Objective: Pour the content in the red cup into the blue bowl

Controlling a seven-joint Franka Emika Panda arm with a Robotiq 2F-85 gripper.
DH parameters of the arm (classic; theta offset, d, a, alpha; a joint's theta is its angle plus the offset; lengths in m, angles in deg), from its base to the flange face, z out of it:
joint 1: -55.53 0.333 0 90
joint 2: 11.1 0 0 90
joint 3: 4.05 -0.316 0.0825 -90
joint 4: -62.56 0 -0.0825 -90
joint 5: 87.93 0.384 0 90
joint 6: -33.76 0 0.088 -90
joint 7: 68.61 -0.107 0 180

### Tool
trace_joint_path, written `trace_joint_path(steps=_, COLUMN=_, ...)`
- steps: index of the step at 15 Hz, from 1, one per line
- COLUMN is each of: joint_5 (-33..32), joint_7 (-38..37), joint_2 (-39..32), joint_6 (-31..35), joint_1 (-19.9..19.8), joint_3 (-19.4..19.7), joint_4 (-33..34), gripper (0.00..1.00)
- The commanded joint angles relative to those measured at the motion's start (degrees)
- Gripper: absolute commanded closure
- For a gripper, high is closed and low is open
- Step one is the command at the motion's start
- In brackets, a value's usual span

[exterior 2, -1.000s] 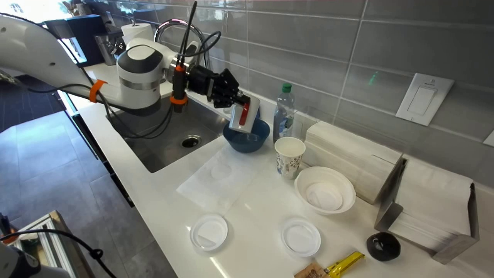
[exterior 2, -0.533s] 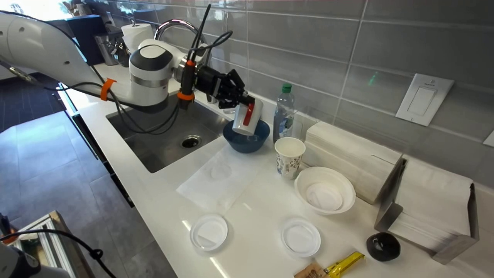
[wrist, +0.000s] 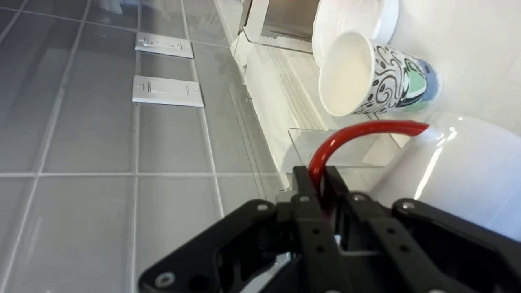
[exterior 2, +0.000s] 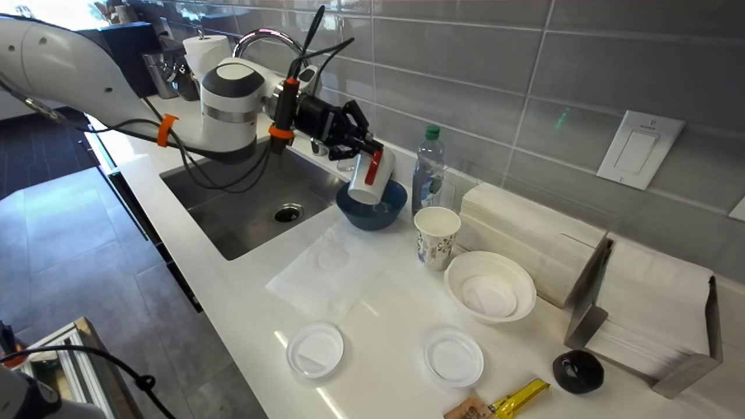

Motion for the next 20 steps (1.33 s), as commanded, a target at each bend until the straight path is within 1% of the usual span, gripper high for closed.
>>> trace_joint_path(steps=1, joint_5=-3.5, joint_7=3.9, joint_2=-1.7, joint_6=-2.1, joint_1=-2.0, joint_3=-0.5, joint_4=3.6, gripper=0.97)
trace_joint_path(steps=8, joint_5=-7.1, joint_7=10.9, joint_2=-2.4, joint_6=-3.7, joint_1=-3.1, joint_3=-1.9, joint_4=5.3, gripper=0.97)
trace_joint_path(steps=15, joint_5=-10.4, joint_7=14.2, joint_2=-1.2, joint_6=-4.2, joint_1=-4.5, joint_3=-2.7, joint_4=7.1, gripper=0.97)
trace_joint_path(steps=20, joint_5=-13.5, joint_7=16.6, joint_2=0.0, joint_6=-6.4, joint_1=-5.3, joint_3=-3.7, joint_4=9.5, gripper=0.97)
